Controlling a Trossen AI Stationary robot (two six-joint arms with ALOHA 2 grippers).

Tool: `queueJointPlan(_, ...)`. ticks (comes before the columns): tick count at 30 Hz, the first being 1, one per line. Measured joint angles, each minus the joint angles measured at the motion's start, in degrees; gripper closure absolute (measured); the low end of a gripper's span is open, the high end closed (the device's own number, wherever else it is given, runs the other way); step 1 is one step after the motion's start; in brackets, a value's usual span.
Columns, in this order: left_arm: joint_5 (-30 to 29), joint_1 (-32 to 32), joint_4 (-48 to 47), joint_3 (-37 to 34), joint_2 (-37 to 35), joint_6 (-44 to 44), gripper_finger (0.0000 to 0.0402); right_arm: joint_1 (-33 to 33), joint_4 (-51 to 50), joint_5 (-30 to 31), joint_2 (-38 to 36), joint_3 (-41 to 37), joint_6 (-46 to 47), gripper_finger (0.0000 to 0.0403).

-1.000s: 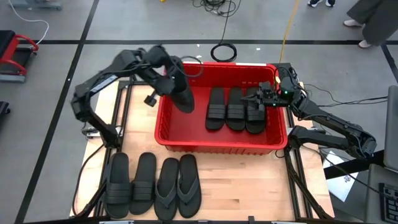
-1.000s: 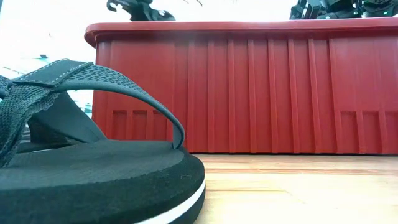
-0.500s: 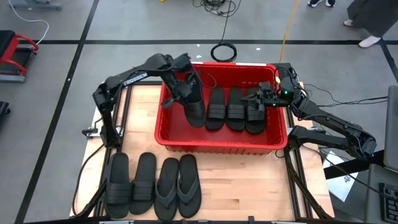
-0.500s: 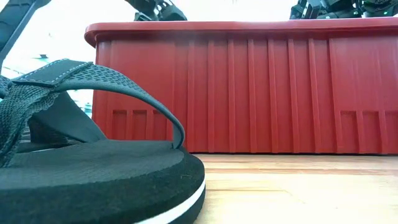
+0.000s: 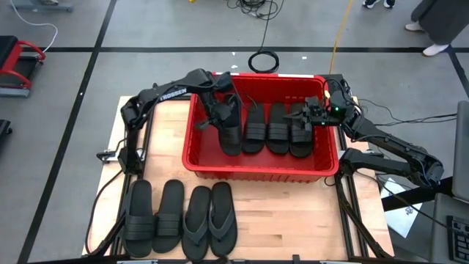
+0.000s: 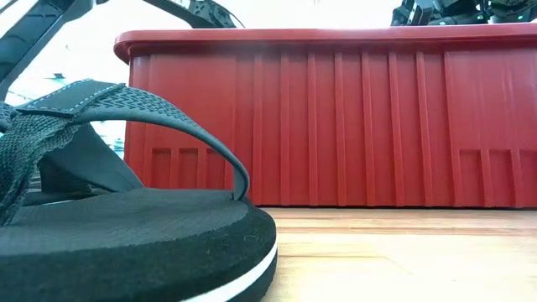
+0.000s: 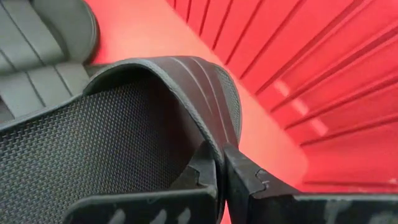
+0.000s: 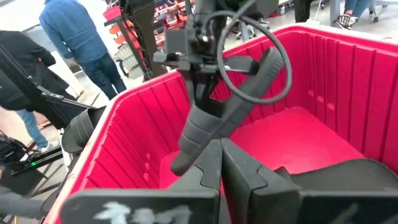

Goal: Pick and place slides into bin
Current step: Put the right slide into the bin

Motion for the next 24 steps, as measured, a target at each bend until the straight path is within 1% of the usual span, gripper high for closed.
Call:
queueJointPlan(4, -1.5, -0.2, 0.1, 0.0, 1.6, 1.4, 0.0401, 0.0, -0.3, 0.0, 0.0, 0.0, 0.0, 0.0403)
queueJointPlan(7, -4.1, -0.3, 0.3, 0.0, 2.9, 2.4, 0.0401, 0.0, -0.3, 0.0, 0.0, 0.0, 0.0, 0.0403)
queueJointPlan(12, -5.8, -0.3, 0.9, 0.0, 4.7, 2.8, 0.0401, 0.0, -0.3, 0.0, 0.0, 0.0, 1.0, 0.0403)
queueJointPlan(19, -5.7, -0.3, 2.3, 0.0, 6.5, 2.9, 0.0401, 0.0, -0.3, -0.1, 0.0, 0.0, 1.1, 0.0403)
queueJointPlan(24, -3.4, 0.0, 2.9, 0.0, 7.8, 2.6, 0.0401, 0.0, -0.3, -0.2, 0.0, 0.0, 1.5, 0.0403)
